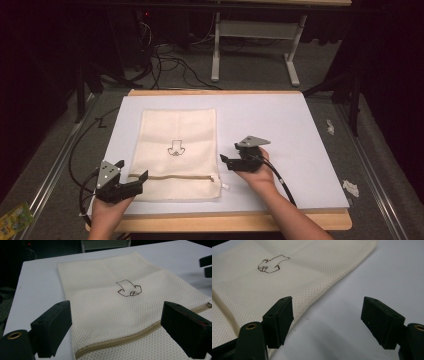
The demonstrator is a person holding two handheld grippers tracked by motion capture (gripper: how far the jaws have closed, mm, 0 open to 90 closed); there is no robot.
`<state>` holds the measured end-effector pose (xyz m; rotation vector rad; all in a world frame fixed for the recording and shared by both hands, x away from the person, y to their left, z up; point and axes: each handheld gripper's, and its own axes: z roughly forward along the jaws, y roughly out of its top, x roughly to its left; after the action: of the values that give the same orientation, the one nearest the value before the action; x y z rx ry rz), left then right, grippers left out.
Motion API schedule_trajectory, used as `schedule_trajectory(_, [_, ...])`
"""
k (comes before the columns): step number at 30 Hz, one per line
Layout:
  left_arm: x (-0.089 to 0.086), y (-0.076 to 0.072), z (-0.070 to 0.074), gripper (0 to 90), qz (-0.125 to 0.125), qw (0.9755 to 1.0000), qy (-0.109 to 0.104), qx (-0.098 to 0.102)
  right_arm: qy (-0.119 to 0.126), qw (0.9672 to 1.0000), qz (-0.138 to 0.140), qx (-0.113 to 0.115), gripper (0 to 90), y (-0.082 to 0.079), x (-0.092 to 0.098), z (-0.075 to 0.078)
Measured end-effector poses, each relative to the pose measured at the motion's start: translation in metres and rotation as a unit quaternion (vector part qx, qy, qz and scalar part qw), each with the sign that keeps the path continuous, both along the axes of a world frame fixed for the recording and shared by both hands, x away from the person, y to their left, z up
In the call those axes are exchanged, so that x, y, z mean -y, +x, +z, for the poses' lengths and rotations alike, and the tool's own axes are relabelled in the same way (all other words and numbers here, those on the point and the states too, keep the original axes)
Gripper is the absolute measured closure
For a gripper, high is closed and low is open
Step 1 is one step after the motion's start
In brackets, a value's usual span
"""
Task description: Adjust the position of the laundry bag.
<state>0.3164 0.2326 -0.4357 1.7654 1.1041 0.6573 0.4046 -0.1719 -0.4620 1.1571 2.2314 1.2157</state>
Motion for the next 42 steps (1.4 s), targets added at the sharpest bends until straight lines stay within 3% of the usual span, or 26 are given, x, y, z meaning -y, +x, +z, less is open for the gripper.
schedule_trajectory(3, [0.0, 0.0, 0.0, 10.6, 0.0, 1.0, -0.001, 0.001, 0.007, 0.9997, 0.006, -0.021, 28.9, 0.016, -0.02, -0.007])
schedule_trajectory(6, [0.0, -0.001, 0.0, 10.6, -0.003, 1.0, -0.001, 0.002, -0.002, 0.9993, 0.0, -0.037, 31.8, 0.034, -0.041, -0.012])
schedule_trajectory(11, [-0.001, -0.001, 0.0, 10.6, -0.002, 1.0, -0.001, 0.001, -0.009, 0.9984, -0.021, -0.052, 37.5, 0.051, -0.049, -0.017])
schedule_trajectory(15, [-0.001, -0.001, -0.001, 10.7, -0.002, 1.0, -0.002, 0.001, -0.03, 0.9977, -0.015, -0.058, 51.8, 0.062, -0.055, -0.019])
schedule_trajectory(17, [-0.001, -0.001, -0.001, 10.7, -0.003, 1.0, -0.002, 0.0, -0.057, 0.9974, -0.016, -0.04, 66.9, 0.062, -0.059, -0.02])
schedule_trajectory(20, [-0.001, 0.0, -0.001, 10.7, -0.003, 1.0, -0.001, -0.001, -0.06, 0.9972, -0.013, -0.042, 85.2, 0.063, -0.058, -0.018])
schedule_trajectory(23, [0.0, -0.001, -0.001, 10.8, -0.004, 1.0, 0.0, 0.0, -0.059, 0.9974, -0.012, -0.04, 86.2, 0.063, -0.057, -0.018])
schedule_trajectory(29, [0.0, -0.001, -0.001, 10.8, -0.003, 1.0, -0.001, 0.0, -0.062, 0.997, -0.024, -0.04, 86.5, 0.063, -0.043, -0.014])
schedule_trajectory(42, [0.003, 0.0, -0.002, 11.0, -0.007, 1.0, 0.002, -0.004, -0.056, 0.9959, -0.056, -0.044, 86.3, 0.054, 0.028, -0.015])
